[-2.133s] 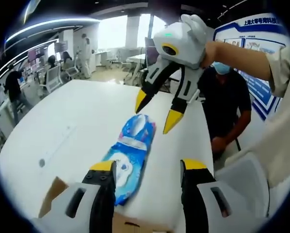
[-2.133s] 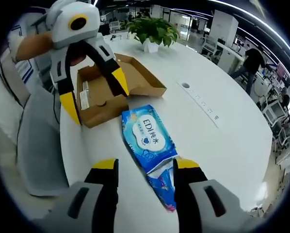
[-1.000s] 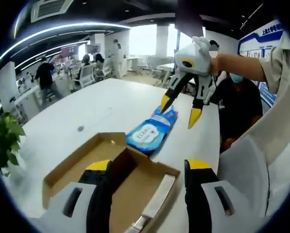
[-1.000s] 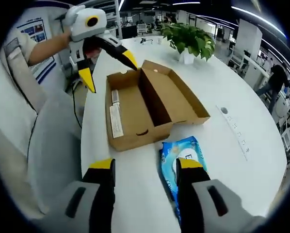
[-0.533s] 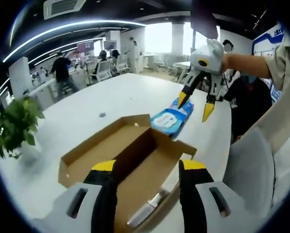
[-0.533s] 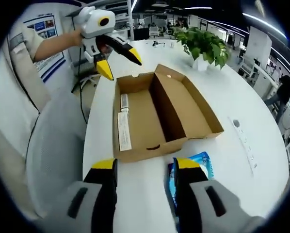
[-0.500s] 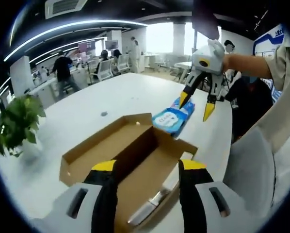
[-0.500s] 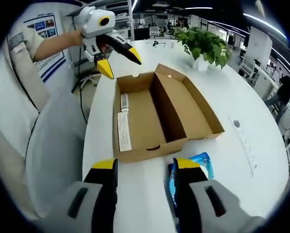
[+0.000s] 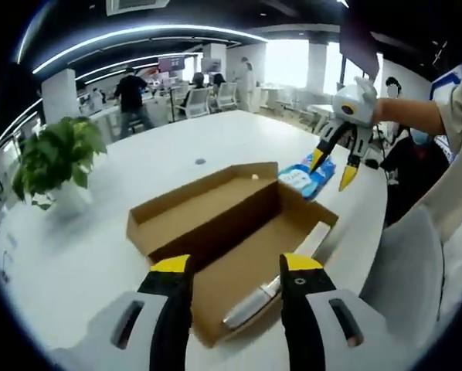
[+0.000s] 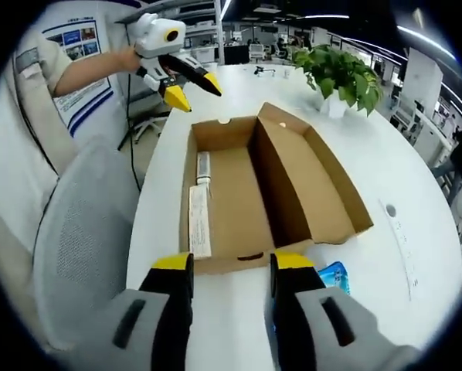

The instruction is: Operate the shoe box by opening the lid, removing the specified soft item, and placing it in the target area until the item is outside and the box remains undamaged.

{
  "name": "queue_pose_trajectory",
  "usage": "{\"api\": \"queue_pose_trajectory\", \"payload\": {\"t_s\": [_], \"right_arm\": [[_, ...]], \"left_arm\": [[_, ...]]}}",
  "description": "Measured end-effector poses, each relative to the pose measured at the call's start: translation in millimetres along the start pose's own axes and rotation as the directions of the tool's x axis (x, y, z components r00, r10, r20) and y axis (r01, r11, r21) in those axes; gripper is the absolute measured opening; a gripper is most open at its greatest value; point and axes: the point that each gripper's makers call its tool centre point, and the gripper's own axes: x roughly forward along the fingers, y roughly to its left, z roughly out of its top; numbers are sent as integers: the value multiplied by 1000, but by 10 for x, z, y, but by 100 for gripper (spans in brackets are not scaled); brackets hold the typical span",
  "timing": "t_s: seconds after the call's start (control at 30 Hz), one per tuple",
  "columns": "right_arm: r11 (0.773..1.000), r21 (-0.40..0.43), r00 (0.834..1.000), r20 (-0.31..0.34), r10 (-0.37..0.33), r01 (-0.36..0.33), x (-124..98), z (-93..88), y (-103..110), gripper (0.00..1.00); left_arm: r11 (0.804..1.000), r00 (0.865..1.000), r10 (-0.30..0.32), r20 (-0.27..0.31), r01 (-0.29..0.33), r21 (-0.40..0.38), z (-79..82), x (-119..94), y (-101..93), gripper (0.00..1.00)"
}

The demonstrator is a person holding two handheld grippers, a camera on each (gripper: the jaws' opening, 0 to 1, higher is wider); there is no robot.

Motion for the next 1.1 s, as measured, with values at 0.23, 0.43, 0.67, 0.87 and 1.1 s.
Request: {"api": "queue_pose_trajectory", "payload": {"t_s": [0.23, 0.43, 0.67, 0.87, 1.1], "right_arm": [[999, -28, 999, -23, 30, -31, 181, -2, 36, 35], [998, -42, 998, -39, 51, -53, 322, -16, 49, 34], [997, -52, 996, -62, 58, -61, 485, -43, 35, 33], [995, -57, 994, -75, 75, -80, 616, -44, 64, 33], [992, -52, 990, -90, 112, -117, 756, -54, 117, 32]], "left_arm": [[998, 999, 36, -27, -37, -42, -238, -53, 128, 38], [996, 997, 60, -57, -64, -66, -430, -62, 194, 33], [989, 990, 96, -106, -107, -102, -657, -61, 260, 26], [973, 979, 128, -158, -155, -173, -842, -59, 321, 12], [956, 974, 136, -180, -177, -233, -973, -58, 346, 3]]}}
